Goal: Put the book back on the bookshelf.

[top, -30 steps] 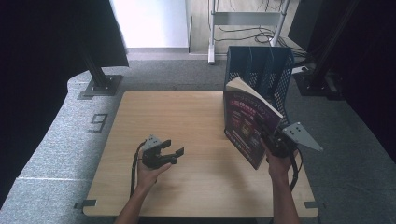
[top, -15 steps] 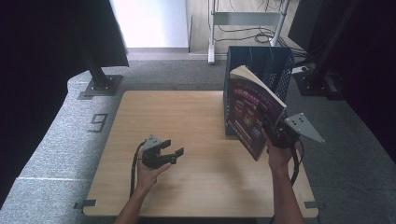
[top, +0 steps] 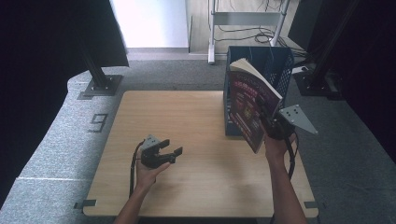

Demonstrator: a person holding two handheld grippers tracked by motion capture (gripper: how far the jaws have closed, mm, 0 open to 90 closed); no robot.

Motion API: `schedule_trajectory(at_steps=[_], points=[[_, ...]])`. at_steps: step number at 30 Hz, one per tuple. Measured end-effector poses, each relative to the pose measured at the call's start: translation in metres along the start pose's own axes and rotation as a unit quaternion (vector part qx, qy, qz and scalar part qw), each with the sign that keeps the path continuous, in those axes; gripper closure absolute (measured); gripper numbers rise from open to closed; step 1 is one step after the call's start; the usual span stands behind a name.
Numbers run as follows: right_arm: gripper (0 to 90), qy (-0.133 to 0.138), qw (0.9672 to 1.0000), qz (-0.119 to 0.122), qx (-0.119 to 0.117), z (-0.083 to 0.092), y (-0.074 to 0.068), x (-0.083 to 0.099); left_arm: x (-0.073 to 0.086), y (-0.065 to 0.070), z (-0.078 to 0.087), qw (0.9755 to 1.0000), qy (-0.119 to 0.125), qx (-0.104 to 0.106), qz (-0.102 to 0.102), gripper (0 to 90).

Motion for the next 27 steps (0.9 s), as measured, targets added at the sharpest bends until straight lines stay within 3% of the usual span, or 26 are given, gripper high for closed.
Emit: schedule_trajectory(at_steps=[27], points=[[81.0,-0.012,0.999,-0.003,0.043,-0.036,0.021,0.006,0.004,0.003,-0.001,0.9999,-0.009,0.01,-0.002,27.4]])
Point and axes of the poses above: each handheld gripper's, and its own axes: z roughly backward along the jaws, x roughly out of its underside, y roughly to its right, the point moved 7 cm from there along -z, roughly forward along the jaws, and after that the axes turned 8 degrees about -x, right-handed, at the moved point
